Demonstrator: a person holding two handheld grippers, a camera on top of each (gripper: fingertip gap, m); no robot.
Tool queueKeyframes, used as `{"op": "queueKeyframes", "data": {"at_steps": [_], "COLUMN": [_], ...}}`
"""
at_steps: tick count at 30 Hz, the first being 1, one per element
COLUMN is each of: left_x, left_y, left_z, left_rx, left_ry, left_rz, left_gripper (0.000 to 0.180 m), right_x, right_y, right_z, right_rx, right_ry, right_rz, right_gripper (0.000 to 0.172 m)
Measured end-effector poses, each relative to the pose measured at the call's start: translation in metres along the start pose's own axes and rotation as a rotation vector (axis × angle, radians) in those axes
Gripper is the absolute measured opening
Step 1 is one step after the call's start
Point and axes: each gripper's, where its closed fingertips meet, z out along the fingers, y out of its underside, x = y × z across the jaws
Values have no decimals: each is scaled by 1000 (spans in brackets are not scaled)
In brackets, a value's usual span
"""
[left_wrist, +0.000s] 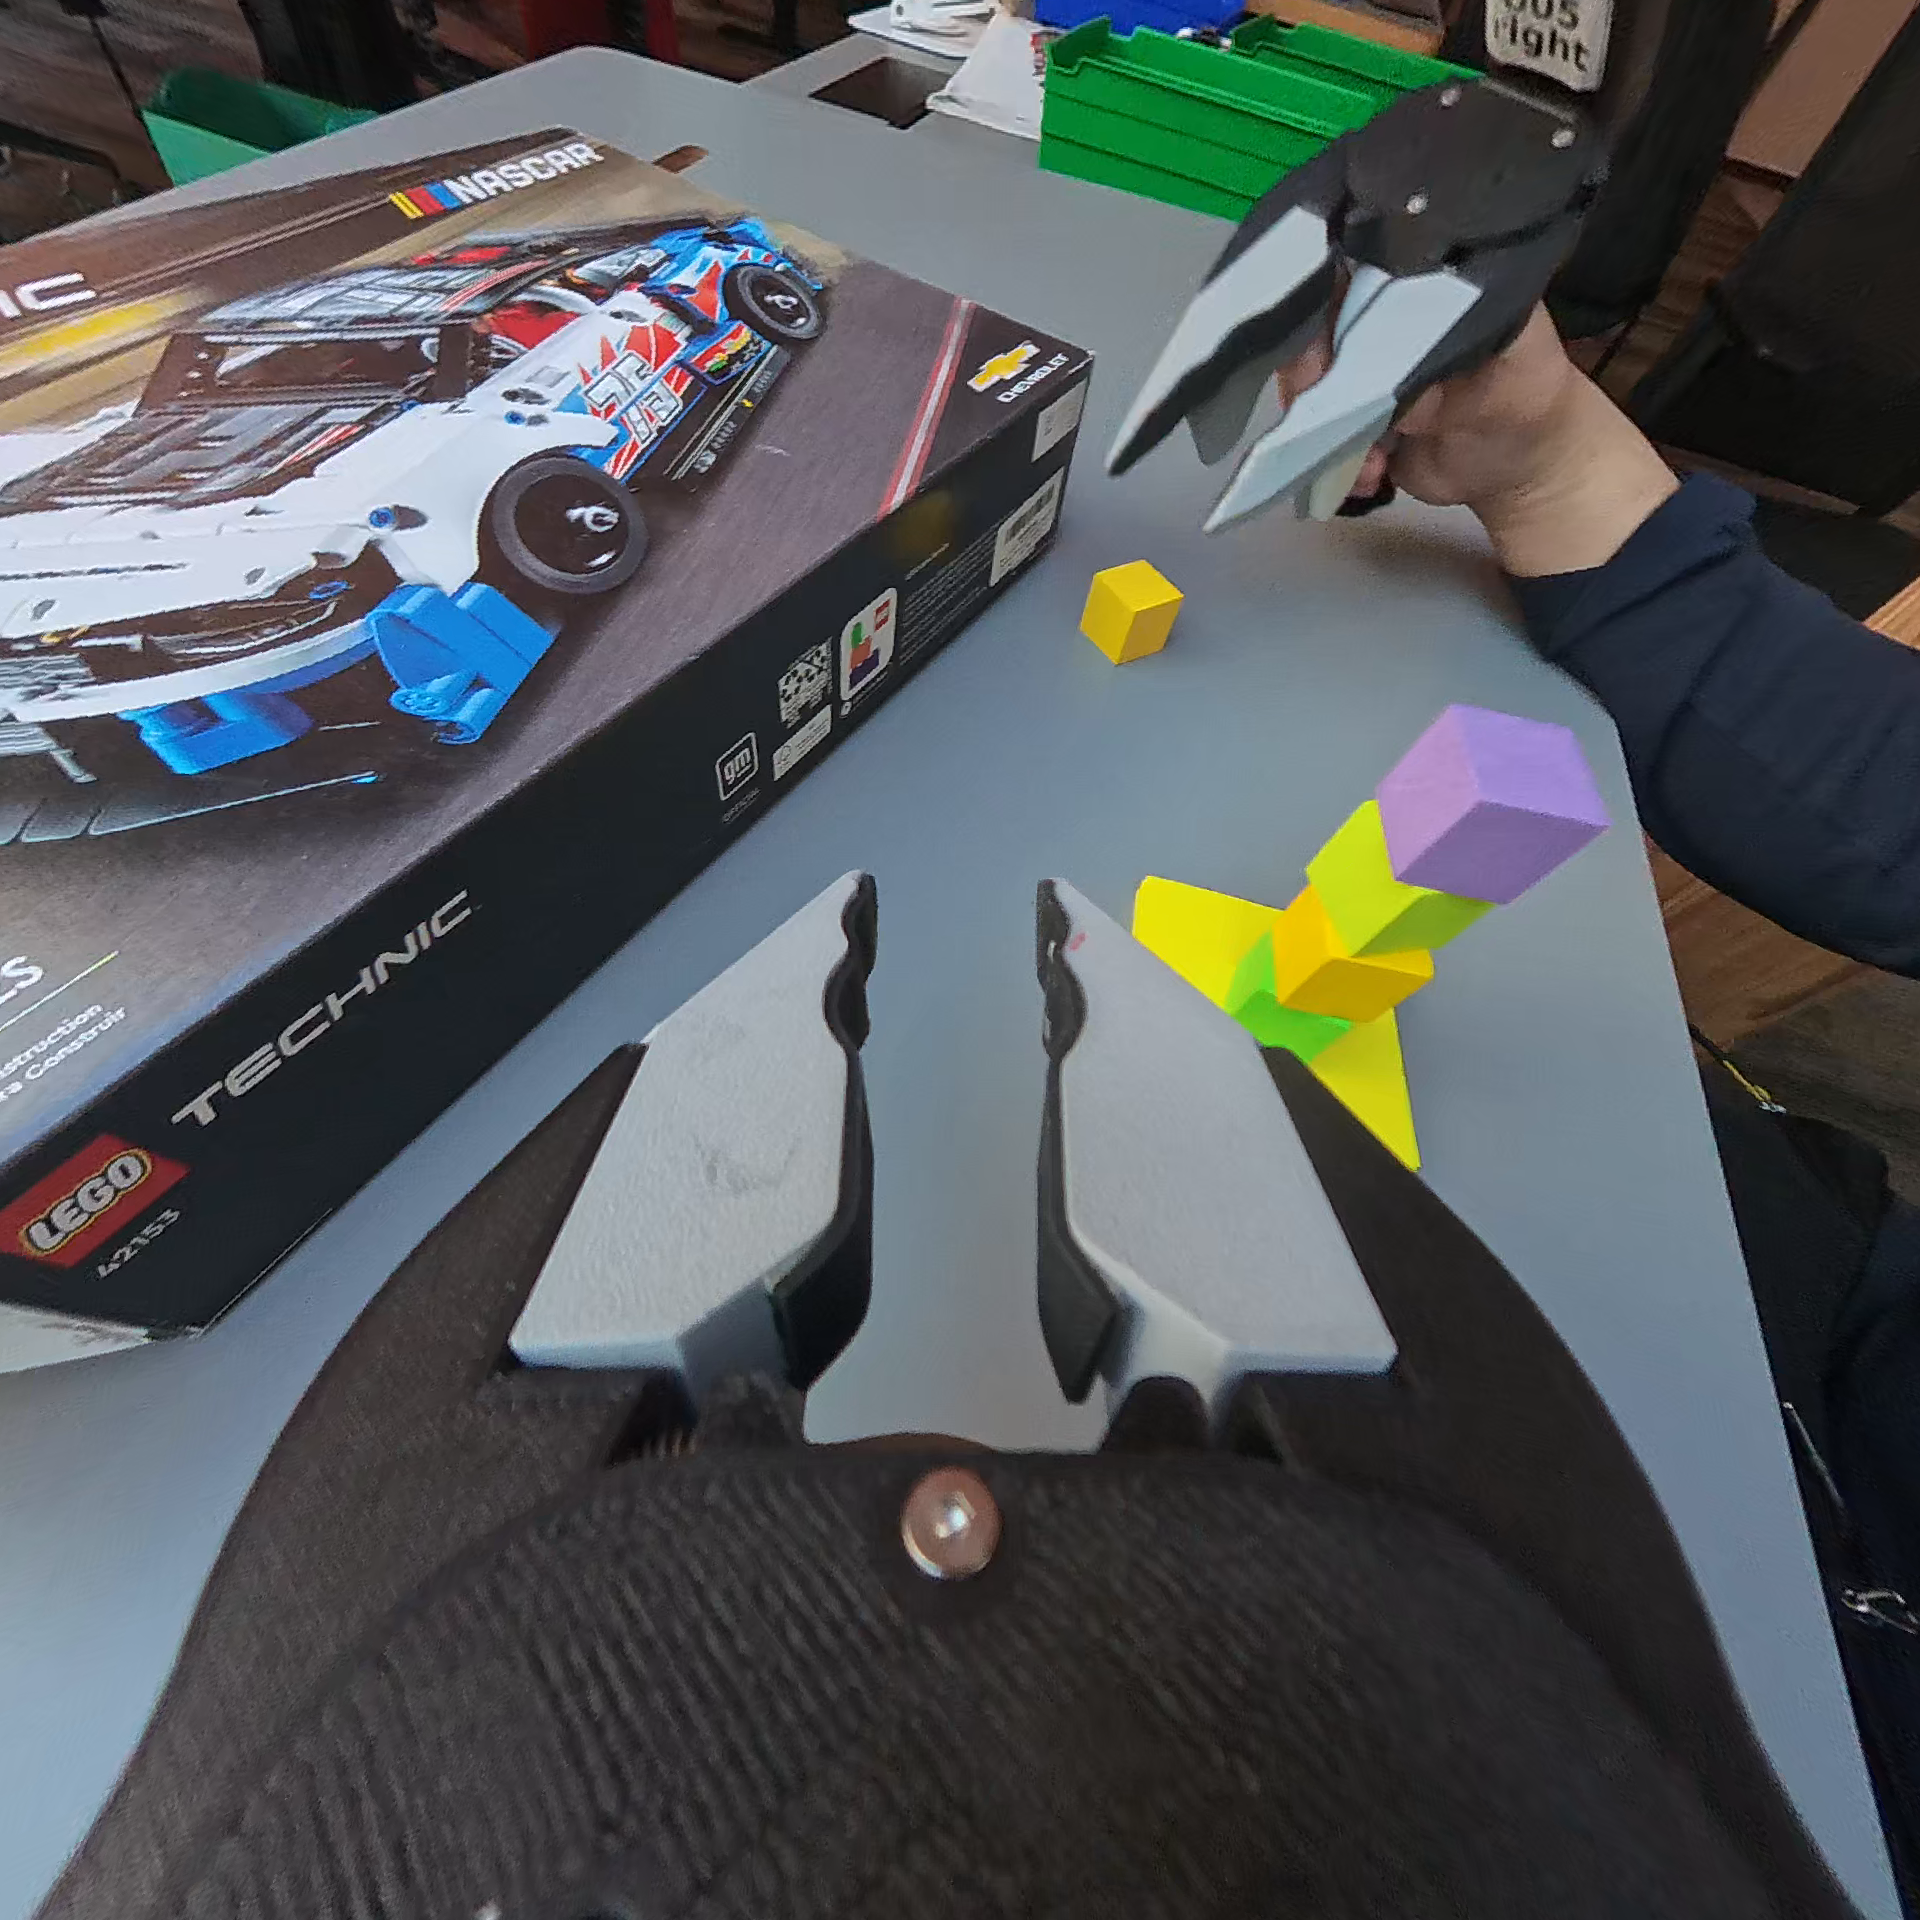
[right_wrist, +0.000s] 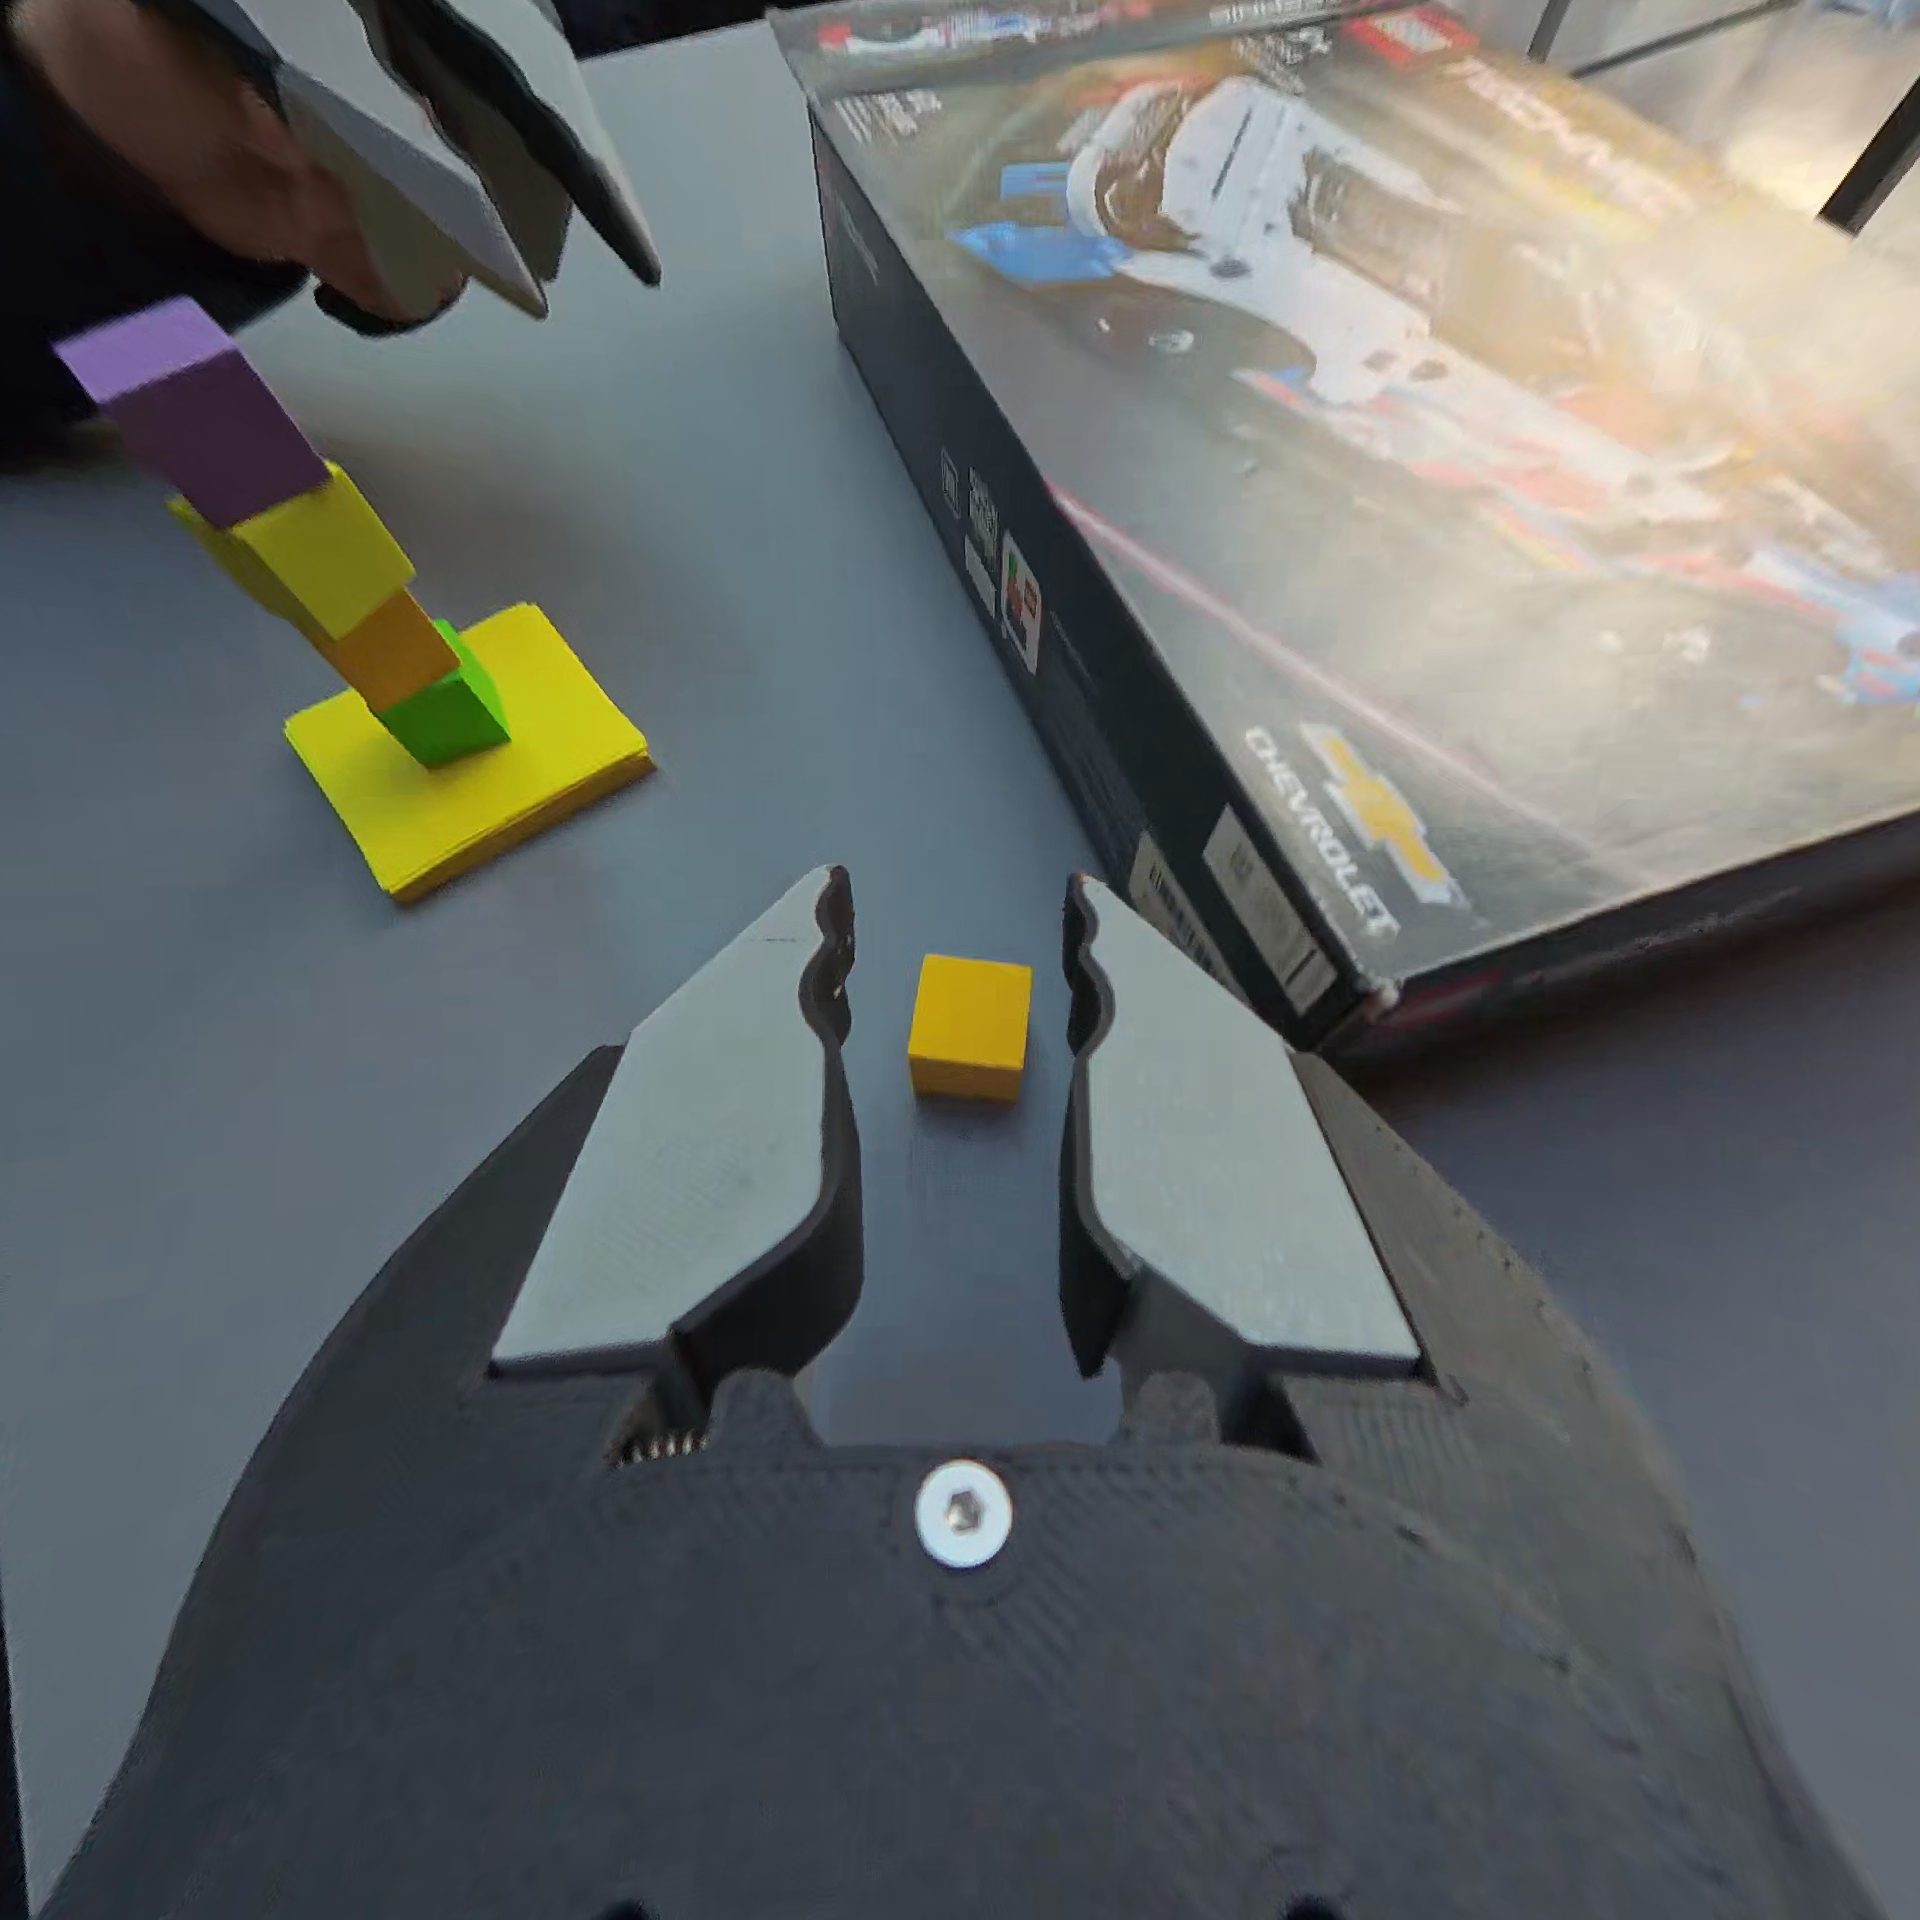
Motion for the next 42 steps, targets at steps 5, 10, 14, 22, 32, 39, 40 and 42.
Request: {"op": "queueKeyframes", "data": {"at_steps": [5,10,14,22,32,39,40,42], "left_x": [-5,-10,-20,-44,-44,-46,-46,-46], "left_y": [1,11,17,49,53,52,52,52], "left_z": [0,4,8,23,24,23,23,23], "left_rx": [3,-48,-61,-187,-213,-200,-199,-201], "left_ry": [-14,-47,-92,-169,-177,-175,-174,-175], "left_rz": [-7,17,25,19,29,-2,-4,-4], "left_gripper": [28,28,24,24,25,24,24,24], "right_x": [0,4,-4,-77,-151,-152,-152,-151], "right_y": [36,55,31,-50,-108,-98,-97,-93], "right_z": [6,15,12,-1,23,40,41,42], "right_rx": [-131,-236,-117,135,-44,-152,-154,-169], "right_ry": [39,65,31,-177,-321,-324,-326,-316], "right_rz": [17,10,3,42,-173,-171,-169,-168], "right_gripper": [39,25,25,25,25,25,25,25]}}
